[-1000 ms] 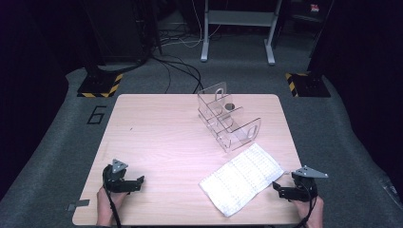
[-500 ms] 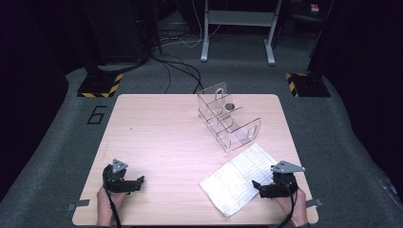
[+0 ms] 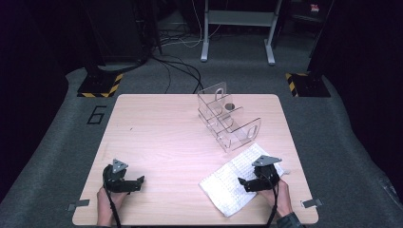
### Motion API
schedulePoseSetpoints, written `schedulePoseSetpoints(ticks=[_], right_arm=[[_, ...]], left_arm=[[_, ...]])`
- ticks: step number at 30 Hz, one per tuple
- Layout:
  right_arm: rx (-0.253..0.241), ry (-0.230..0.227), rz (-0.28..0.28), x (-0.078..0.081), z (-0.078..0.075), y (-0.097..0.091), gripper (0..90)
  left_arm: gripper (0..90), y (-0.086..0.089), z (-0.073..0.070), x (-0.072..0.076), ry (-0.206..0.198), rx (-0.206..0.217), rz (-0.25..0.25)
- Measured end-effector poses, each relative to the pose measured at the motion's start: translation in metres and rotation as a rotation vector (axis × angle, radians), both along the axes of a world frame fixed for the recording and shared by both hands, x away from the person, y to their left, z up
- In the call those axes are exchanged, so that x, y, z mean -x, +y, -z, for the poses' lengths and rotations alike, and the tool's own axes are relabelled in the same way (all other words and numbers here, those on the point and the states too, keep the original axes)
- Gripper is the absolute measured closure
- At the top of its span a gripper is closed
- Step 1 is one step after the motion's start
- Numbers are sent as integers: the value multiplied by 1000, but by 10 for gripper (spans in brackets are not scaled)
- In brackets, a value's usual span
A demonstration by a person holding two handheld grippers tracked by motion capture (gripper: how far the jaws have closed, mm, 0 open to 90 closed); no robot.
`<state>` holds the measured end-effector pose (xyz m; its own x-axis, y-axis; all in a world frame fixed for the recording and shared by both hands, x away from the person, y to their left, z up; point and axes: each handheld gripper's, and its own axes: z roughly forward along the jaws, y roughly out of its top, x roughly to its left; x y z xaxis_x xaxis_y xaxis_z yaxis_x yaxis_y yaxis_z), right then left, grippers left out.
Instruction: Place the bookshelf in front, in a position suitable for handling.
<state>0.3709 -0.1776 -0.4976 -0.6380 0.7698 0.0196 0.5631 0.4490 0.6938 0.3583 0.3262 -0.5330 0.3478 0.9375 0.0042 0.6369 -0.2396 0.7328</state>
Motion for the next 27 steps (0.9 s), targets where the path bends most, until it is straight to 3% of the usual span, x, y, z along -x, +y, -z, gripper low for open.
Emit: schedulePoseSetpoints(ticks=[3, 11, 15, 17, 25, 27], right_arm=[[3, -1, -3, -4, 4, 1, 118], [25, 56, 7, -8, 15, 6, 196], [27, 50, 27, -7, 16, 6, 259], [40, 36, 52, -4, 16, 5, 348], [27, 15, 57, 3, 16, 4, 512], [14, 1, 59, 5, 17, 5, 614]], left_arm=[[3, 0, 0, 0, 0, 1, 1], [3, 0, 0, 0, -1, -1, 4], [4, 0, 0, 0, -1, 1, 5], [4, 0, 0, 0, -1, 1, 5], [4, 0, 0, 0, -1, -1, 5], [4, 0, 0, 0, 0, 0, 5]])
